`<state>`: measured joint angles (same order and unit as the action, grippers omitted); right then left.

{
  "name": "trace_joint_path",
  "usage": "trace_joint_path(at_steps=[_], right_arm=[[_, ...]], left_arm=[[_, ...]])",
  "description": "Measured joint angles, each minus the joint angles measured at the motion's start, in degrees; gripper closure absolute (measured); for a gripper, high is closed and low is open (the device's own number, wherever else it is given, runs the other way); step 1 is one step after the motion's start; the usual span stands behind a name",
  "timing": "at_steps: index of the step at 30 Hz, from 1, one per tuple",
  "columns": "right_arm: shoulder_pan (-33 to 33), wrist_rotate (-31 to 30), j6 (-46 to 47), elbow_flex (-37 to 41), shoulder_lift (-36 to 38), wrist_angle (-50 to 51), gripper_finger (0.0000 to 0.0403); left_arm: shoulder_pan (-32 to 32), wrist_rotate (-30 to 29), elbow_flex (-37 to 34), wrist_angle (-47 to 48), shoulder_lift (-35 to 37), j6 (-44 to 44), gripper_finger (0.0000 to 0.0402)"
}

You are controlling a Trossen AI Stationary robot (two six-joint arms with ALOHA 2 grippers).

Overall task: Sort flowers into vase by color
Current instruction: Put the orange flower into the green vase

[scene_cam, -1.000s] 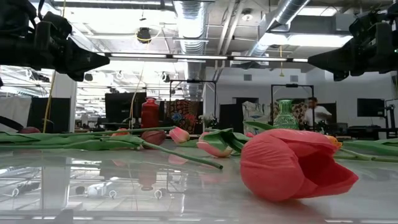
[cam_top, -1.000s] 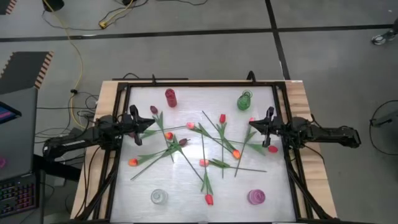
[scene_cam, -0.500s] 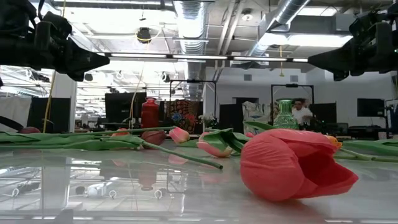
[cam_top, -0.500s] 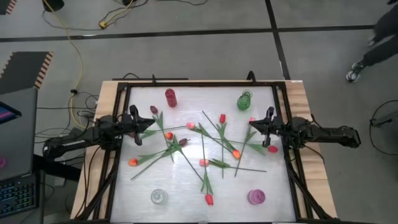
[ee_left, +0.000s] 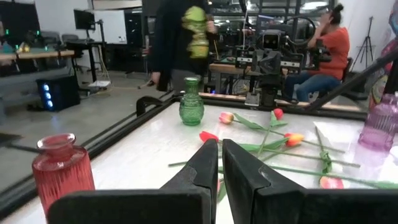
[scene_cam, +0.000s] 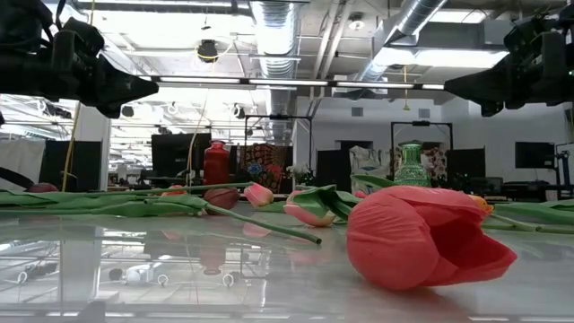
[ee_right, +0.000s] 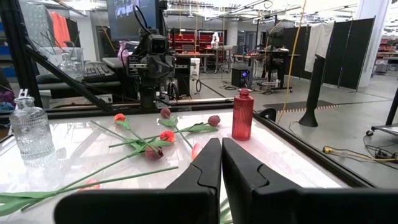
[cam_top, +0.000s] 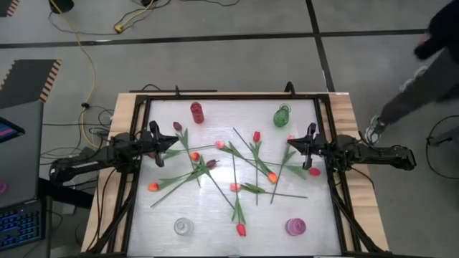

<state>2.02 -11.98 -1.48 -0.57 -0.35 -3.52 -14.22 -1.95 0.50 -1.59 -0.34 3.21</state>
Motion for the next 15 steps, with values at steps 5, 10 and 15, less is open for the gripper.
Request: trace_joint_path(at_steps=[5, 10, 15], right_arm=[[-0.02, -0.17, 0.07, 0.01, 0.01, -1.1, 0.036], [0.0, -0.14, 0.13, 0.01, 0.01, -1.39, 0.036], [-0.01, -0.14, 3.16, -0.01, -0.01, -1.45, 0.036]], left_arm=[[0.0, -2.95, 0.44, 0.44, -0.02, 3.56, 0.0381], [-0.01, -5.17, 0.58, 0.58, -0.02, 4.7, 0.0346], [-0.02, -5.06, 0.74, 0.6, -0.02, 6.98, 0.0289]])
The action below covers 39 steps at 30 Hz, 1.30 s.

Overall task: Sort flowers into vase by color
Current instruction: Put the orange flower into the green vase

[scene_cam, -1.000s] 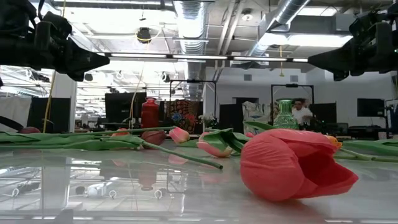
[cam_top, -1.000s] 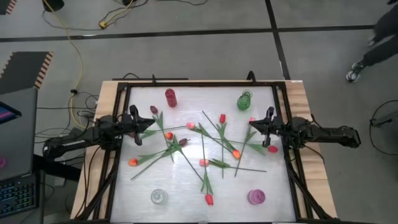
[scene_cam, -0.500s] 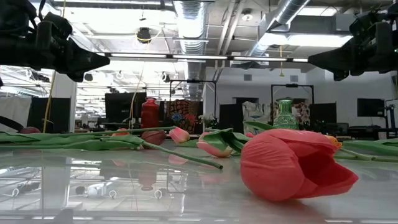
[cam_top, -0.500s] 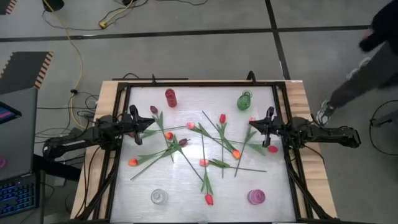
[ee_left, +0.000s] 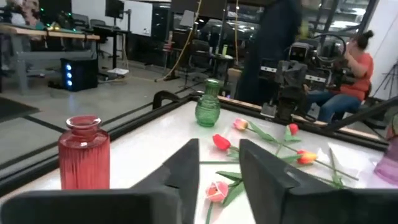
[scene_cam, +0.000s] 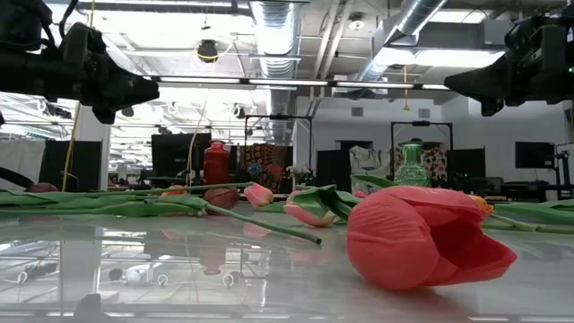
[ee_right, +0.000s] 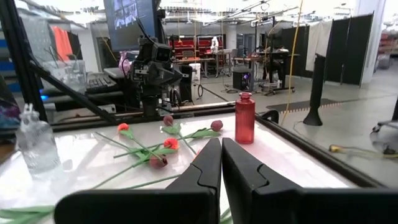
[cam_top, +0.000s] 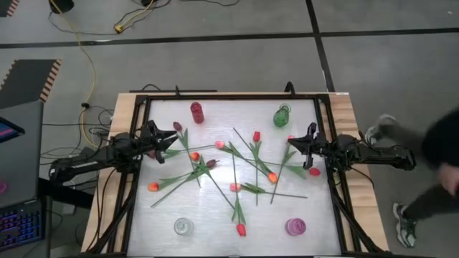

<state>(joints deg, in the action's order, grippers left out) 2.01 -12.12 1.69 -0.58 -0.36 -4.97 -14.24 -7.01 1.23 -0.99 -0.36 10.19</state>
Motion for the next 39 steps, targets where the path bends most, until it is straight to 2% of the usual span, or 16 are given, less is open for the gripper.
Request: trace_joint_path(at_steps=[5, 10, 15, 21, 32, 39], right_arm=[[0.01, 0.02, 1.34, 0.0, 0.0, -0.02, 0.036], [0.0, 0.02, 1.36, 0.0, 0.0, -0.16, 0.036], [-0.01, 0.04, 1.51, -0.02, 0.0, -0.18, 0.036], [0.01, 0.04, 1.51, -0.02, 0.02, -0.2, 0.036], [0.01, 0.09, 1.47, -0.04, 0.0, -0.18, 0.036], [0.01, 0.09, 1.34, -0.04, 0.0, -0.16, 0.036]], left_arm=[[0.01, 4.5, 0.07, 0.34, -0.04, 2.07, 0.0232], [0.02, 8.15, 0.32, 1.73, -2.35, 2.71, 0.0203], [1.69, 10.24, 5.68, 13.37, -7.9, 2.55, 0.0202], [5.92, 10.26, 14.76, 25.81, -18.4, 1.35, 0.0209], [16.03, 11.29, 23.03, 29.15, -39.36, 4.53, 0.0209], [19.99, 11.28, 25.95, 30.31, -49.37, 6.87, 0.021]])
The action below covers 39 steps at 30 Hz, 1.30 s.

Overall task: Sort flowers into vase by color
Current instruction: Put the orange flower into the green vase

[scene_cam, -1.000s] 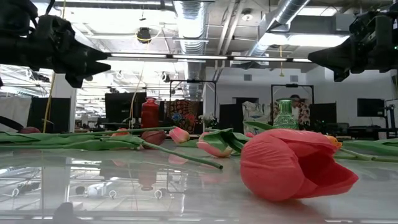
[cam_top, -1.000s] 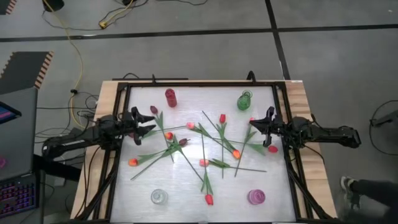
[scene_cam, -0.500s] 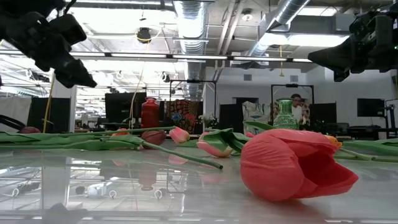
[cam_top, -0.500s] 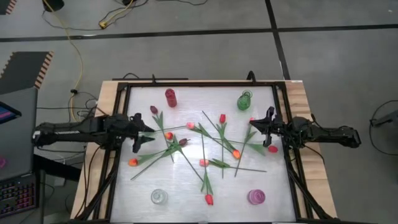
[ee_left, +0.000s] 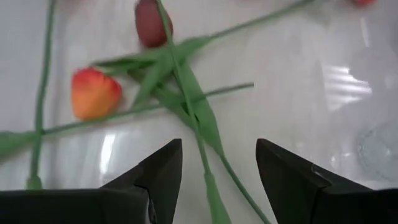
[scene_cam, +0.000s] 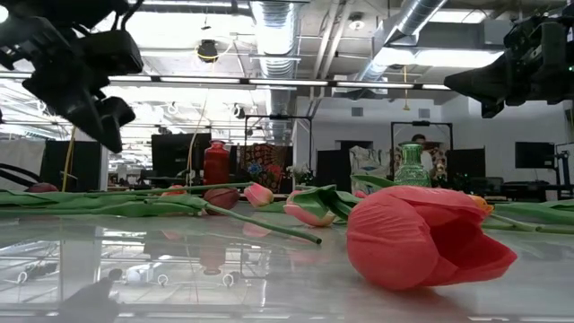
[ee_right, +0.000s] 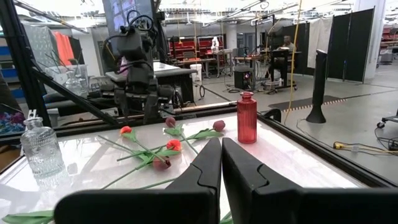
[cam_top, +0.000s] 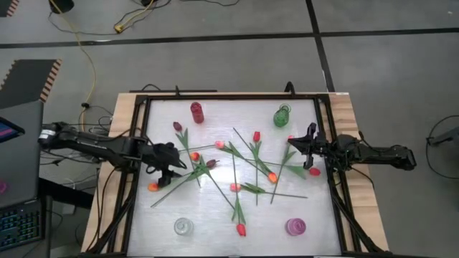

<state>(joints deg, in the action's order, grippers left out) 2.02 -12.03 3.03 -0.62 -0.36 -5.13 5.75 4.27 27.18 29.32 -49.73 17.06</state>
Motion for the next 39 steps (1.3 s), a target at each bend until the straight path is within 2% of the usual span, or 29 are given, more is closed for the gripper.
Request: trace_joint_path(at_steps=[13, 23, 31, 34, 39], right_arm=[[-0.01, 0.07, 0.02, -0.02, 0.01, 0.13, 0.036], [-0.02, 0.09, 0.04, -0.02, 0.0, 0.4, 0.036], [-0.02, 0.09, 0.04, -0.04, 0.0, 0.4, 0.036], [-0.02, 0.09, 0.04, -0.04, 0.0, 0.4, 0.036], [-0.02, 0.07, 0.05, -0.04, 0.01, 0.37, 0.036]], left_arm=[[3.13, -0.04, 0.59, 3.18, -7.59, 6.17, 0.021], [3.75, -1.27, 0.59, 3.24, -13.37, 6.56, 0.021], [3.75, 0.48, 0.59, 3.13, -17.73, 6.58, 0.0211], [3.75, 0.53, 0.59, 3.18, -17.96, 6.56, 0.0222], [3.75, 1.54, 0.59, 3.1, -17.67, 6.56, 0.0264]])
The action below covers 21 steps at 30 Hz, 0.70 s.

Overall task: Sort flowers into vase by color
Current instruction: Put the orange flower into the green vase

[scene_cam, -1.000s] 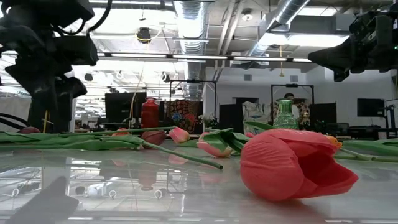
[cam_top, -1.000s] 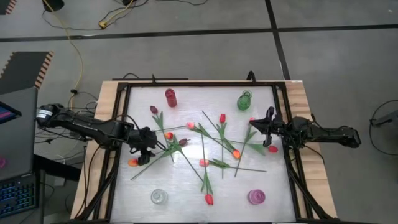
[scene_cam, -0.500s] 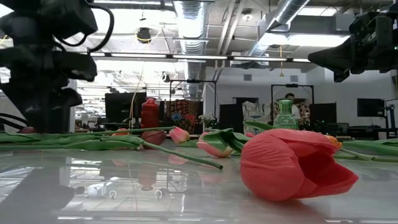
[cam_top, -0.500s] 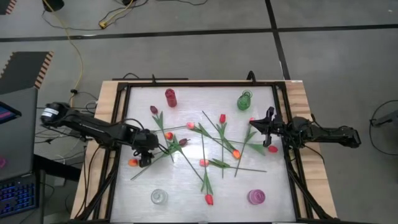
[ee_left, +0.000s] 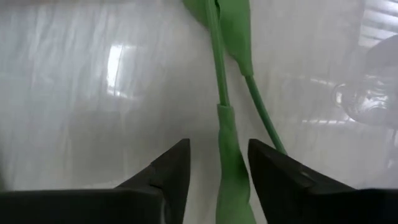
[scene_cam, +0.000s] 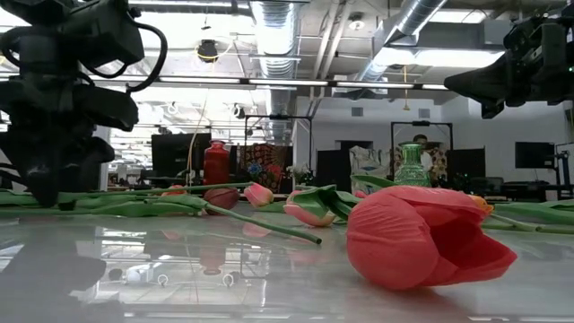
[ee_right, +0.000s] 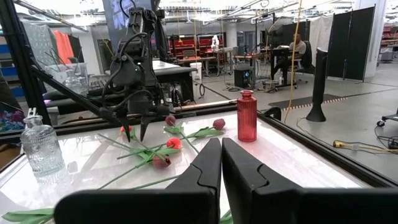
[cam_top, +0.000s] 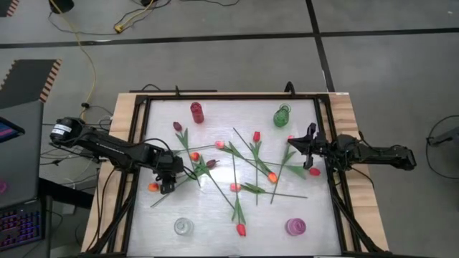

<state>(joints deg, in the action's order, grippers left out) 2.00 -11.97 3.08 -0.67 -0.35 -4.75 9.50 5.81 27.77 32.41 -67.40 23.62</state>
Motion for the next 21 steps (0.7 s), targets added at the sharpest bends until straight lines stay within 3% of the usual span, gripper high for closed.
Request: trace_joint_path(at_steps=[11, 21], right_arm=[[0.0, 0.0, -0.01, 0.0, -0.01, -0.46, 0.036], [0.02, -0.06, 1.76, 0.0, 0.01, -0.46, 0.0336]], left_arm=[[0.0, 1.15, 0.0, 0.04, 0.0, 0.0, 0.036], [-0.14, 2.88, 2.09, 0.57, 0.0, 2.64, 0.0395]])
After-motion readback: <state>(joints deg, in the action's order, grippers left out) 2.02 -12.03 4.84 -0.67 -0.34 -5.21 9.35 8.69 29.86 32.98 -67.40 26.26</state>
